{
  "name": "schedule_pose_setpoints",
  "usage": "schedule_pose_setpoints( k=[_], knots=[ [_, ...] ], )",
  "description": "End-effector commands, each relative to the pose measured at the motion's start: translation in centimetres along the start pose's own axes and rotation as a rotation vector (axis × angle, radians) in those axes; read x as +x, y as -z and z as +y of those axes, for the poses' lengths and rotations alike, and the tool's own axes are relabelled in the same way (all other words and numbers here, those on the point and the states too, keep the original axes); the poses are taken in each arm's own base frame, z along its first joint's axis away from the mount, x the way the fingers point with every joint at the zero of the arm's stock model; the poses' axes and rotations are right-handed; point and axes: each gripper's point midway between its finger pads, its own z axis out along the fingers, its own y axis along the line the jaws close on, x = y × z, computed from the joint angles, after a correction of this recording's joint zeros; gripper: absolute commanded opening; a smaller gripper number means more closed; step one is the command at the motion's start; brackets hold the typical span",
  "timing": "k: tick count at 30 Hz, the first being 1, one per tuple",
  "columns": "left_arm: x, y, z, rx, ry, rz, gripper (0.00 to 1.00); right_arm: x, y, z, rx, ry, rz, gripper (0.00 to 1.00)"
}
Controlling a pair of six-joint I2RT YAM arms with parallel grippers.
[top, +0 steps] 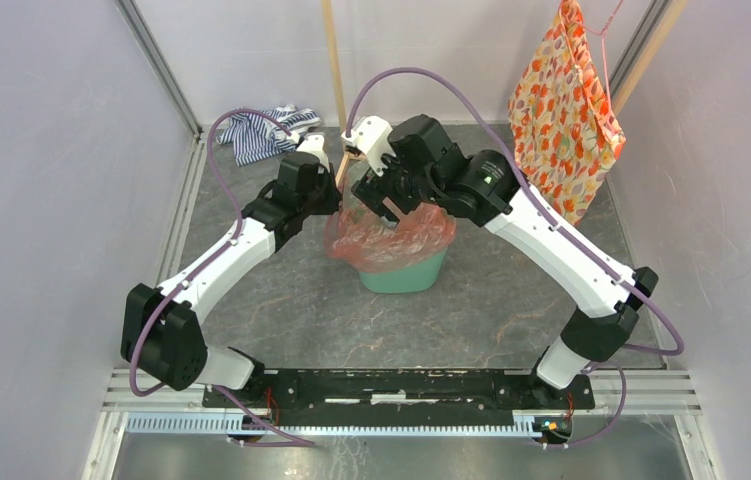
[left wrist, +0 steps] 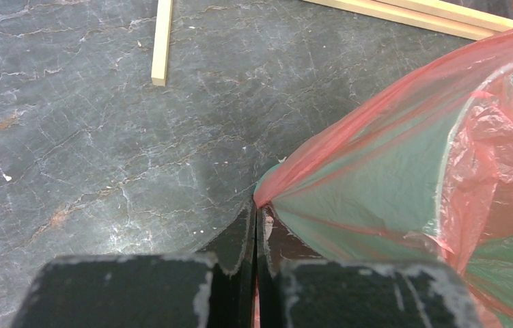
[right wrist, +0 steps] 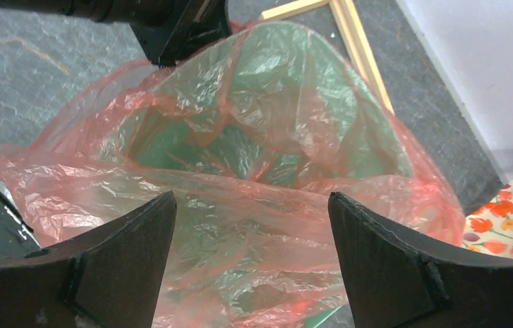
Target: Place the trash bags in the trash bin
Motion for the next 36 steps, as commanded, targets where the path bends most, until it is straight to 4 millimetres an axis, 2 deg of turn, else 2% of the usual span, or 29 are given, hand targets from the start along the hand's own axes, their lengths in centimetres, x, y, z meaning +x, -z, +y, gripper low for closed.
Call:
schedule_pose_setpoints(
  k=[1, 3, 6, 9, 12, 15, 23, 32, 36],
  knots=[
    [-1.9, 0.1, -0.9, 0.029, 0.026, -0.043, 0.02, -0.2, 0.1, 0.7, -0.029, 0.004, -0.027, 0.88],
    [-1.9, 0.1, -0.9, 0.032, 0.028, -0.041, 0.02, 0.4, -0.3, 1.1, -0.043, 0.000, -0.012, 0.84],
    [-1.9, 0.1, -0.9, 0.032, 0.029, -0.041, 0.02, 1.4, -0.7, 1.7, -0.061, -0.012, 0.013, 0.69],
    [-1.9, 0.1, -0.9, 0.032, 0.027, -0.041, 0.02, 2.3, -0.9, 2.5, -0.089, -0.031, 0.019, 0.47],
    [-1.9, 0.2, -0.9, 0.030, 0.025, -0.042, 0.02, 2.9, -0.2, 2.4, -0.076, -0.055, 0.025, 0.17],
    [-1.9, 0.2, -0.8, 0.026, 0.022, -0.043, 0.02, 3.1, 1.4, 1.4, -0.024, -0.085, 0.006, 0.00],
    [-1.7, -0.1, -0.6, 0.020, 0.023, -0.039, 0.02, 4.3, 5.7, -0.6, 0.087, -0.184, -0.078, 0.00],
    [-1.5, -0.3, -0.9, 0.032, 0.020, -0.029, 0.02, 11.3, 6.8, -0.7, 0.170, -0.259, -0.020, 0.00],
    [-1.2, -0.5, -1.0, 0.038, 0.023, -0.020, 0.02, 12.8, 7.1, -0.3, 0.175, -0.313, -0.039, 0.00]
  ],
)
